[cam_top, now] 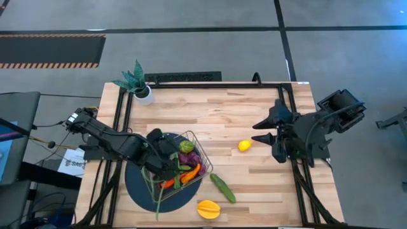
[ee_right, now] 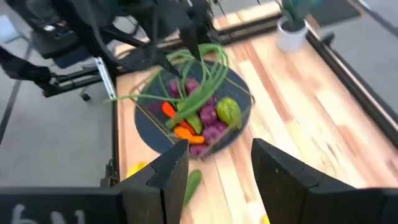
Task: Build produce basket
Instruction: Put the green cucumber into the wire basket
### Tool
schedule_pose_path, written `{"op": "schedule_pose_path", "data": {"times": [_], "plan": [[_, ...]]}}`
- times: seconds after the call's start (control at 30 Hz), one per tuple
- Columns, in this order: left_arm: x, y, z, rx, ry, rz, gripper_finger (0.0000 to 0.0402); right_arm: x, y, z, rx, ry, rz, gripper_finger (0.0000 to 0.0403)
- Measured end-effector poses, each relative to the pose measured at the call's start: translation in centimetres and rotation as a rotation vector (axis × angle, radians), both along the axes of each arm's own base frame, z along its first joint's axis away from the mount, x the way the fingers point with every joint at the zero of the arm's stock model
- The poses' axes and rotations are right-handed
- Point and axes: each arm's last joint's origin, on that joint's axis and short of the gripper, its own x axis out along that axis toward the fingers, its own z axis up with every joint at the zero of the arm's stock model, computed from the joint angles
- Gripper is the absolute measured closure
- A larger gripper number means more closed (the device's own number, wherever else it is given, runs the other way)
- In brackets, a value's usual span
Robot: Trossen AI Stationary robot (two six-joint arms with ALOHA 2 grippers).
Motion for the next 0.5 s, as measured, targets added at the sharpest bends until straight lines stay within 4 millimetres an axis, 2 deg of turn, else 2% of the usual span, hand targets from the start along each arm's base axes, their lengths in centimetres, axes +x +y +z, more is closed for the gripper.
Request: {"op": "schedule_pose_path", "data": {"times": [0.17, 0.37, 0.5], "plan": [[0.2, 0.8, 0.4, 0.157, -0.16, 0.188, 0.0163, -0.2, -0.1, -0.5, 0.059, 0.05, -0.049, 0.0213], [0.6, 1.7, 0.6, 0.2, -0.204, 0.25, 0.0164, 0.5, 0.8, -1.5, 0.127, 0.133, 0.014, 0.0221], [0.9, 1.9, 0.4, 0.191, -0.193, 0.25, 0.0164, 1.6, 2.1, -3.9, 0.149, 0.255, 0.015, 0.0231]]}}
